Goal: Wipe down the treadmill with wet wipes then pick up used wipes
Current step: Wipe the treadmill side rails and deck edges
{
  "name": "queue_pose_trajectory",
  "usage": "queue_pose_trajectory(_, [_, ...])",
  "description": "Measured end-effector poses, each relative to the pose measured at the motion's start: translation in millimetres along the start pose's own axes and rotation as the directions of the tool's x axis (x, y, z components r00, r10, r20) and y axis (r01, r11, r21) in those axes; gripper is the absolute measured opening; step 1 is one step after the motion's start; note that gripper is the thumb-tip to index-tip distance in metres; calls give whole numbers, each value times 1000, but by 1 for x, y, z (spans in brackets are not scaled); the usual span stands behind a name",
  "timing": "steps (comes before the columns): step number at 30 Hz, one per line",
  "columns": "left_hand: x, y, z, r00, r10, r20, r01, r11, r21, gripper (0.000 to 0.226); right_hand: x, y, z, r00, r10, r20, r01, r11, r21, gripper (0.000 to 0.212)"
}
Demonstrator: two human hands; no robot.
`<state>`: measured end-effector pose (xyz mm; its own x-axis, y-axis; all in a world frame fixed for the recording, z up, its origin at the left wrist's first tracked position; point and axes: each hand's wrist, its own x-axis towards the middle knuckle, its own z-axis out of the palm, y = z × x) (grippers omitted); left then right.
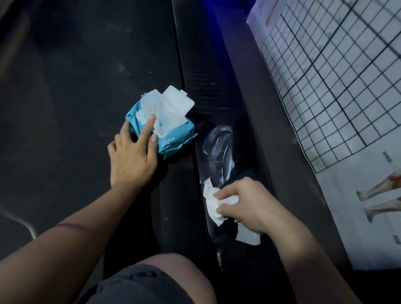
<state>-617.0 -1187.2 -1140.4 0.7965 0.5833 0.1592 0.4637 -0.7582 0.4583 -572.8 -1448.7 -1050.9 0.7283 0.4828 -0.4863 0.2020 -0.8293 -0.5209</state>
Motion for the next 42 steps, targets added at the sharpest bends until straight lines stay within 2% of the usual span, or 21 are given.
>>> queue_pose_trajectory(3, [1, -2, 2, 1000, -1, 2, 1, 1000, 11, 50, 3, 7, 0, 999, -39, -2, 39, 999, -26, 37])
queue_pose_trajectory(11, [2, -5, 6, 999, 8, -41, -7, 1000, 9, 50, 13, -6, 9, 969, -166, -185, 123, 966, -226, 12])
queue_pose_trajectory(16, [4, -9, 10, 998, 17, -58, -16, 1000, 20, 50, 11, -1, -11, 907, -157, -391, 115, 985, -128, 20])
queue_pose_trajectory(18, [3, -8, 11, 998, 23, -60, -23, 1000, 13, 50, 3, 7, -26, 948, -121, -294, 86, 988, -129, 17])
queue_pose_trajectory(21, [3, -7, 9, 998, 28, -51, -27, 999, 17, 50, -8, 17, -29, 996, -90, -28, 87, 991, -102, 23])
queue_pose_trajectory(24, [2, -6, 8, 998, 23, -51, -22, 999, 25, 50, -5, 17, -12, 997, -76, 29, 79, 990, -115, 22])
queue_pose_trajectory(32, [3, -6, 6, 999, 22, -36, -21, 1000, 15, 50, 20, 12, 2, 977, -99, -186, 108, 993, 39, 18])
queue_pose_trajectory(37, [3, -6, 6, 999, 12, -36, -12, 1000, 12, 50, 16, 11, -14, 899, -70, -433, 135, 983, 121, 11])
queue_pose_trajectory(42, [3, -4, 5, 1000, 6, -22, -5, 1000, 20, 50, 28, 12, -26, 803, -13, -595, 86, 992, 94, 8])
